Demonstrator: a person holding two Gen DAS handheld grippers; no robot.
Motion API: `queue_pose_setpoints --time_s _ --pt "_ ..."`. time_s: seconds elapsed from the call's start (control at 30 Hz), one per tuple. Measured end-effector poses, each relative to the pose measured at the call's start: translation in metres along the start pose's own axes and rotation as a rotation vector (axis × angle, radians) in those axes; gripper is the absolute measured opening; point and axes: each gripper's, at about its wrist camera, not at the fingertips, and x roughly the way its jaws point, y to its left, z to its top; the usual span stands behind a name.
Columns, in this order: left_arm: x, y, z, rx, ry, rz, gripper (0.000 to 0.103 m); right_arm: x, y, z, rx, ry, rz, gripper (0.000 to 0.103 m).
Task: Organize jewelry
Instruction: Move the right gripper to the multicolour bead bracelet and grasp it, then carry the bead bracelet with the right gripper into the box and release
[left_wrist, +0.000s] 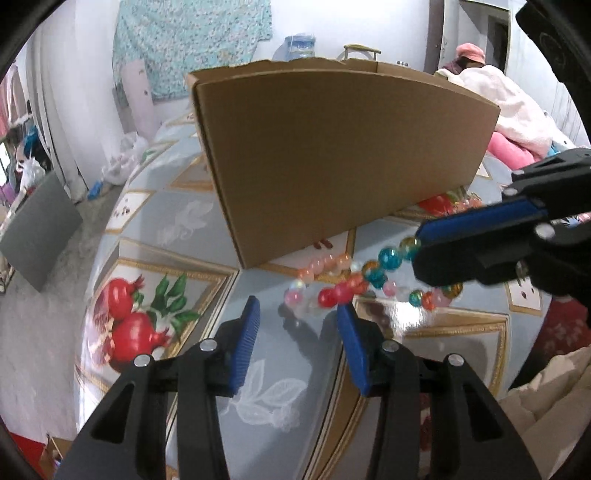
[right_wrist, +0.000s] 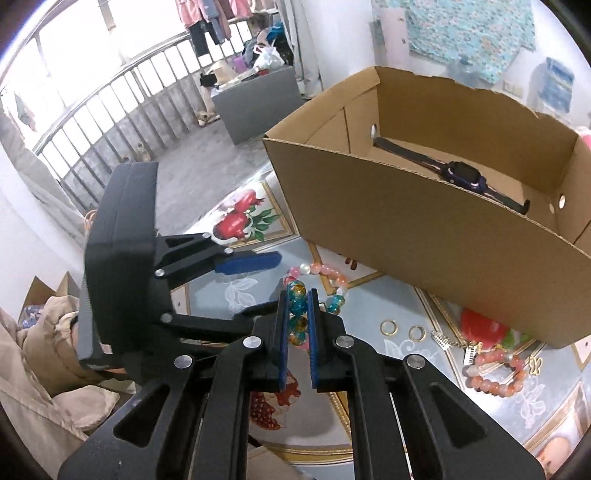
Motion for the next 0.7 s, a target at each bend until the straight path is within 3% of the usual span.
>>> queue_pose_setpoints --time_s 0.07,0.13,0.43,0.7 --pt "0.002 0.0 0.002 0.005 -0.017 -0.006 0.023 0.005 0.002 0.0 -0.004 -0.003 -0.005 0.007" --pt "0.002 -0.002 0.003 0.014 -0.027 0.0 0.012 0.003 0.001 -0.002 -0.006 -0.012 -0.012 0.007" --pt "-0.047 0.0 0.027 0.01 -0.108 -0.011 0.009 -0.04 0.004 0.011 -0.041 -0.139 -0.039 0.007" --pt "-0.122 0.006 0.104 0.029 -0.248 -0.055 0.01 -0.117 0.0 0.062 -0.129 -0.382 -0.039 0.007"
